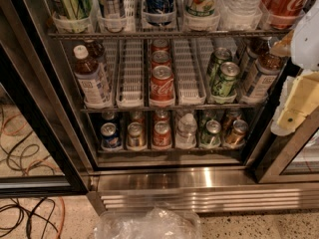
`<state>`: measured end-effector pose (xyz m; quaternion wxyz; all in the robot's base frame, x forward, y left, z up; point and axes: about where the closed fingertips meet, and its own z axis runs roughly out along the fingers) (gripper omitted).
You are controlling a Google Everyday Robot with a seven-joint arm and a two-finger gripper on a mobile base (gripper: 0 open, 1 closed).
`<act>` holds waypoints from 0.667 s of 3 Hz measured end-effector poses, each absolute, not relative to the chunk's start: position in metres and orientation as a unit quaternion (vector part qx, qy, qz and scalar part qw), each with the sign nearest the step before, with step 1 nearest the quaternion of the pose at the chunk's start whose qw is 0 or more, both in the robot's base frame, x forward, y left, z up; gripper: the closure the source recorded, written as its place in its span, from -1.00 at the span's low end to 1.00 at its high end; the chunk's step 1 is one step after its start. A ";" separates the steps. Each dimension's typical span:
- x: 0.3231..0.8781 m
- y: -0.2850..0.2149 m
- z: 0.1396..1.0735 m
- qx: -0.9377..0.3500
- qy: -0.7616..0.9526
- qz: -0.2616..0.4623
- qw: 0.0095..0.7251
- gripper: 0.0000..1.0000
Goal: Pick pepsi can from bottom shelf of fridge
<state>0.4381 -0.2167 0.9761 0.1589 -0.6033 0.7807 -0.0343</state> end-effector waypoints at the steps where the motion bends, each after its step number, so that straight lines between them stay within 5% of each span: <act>1: 0.438 -0.217 0.976 -0.603 0.781 -0.034 0.159 -1.00; 2: 0.439 -0.211 0.973 -0.596 0.782 -0.029 0.179 -1.00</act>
Offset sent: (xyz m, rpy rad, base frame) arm 0.0003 0.0115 -0.0131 0.0948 -0.0499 -0.0283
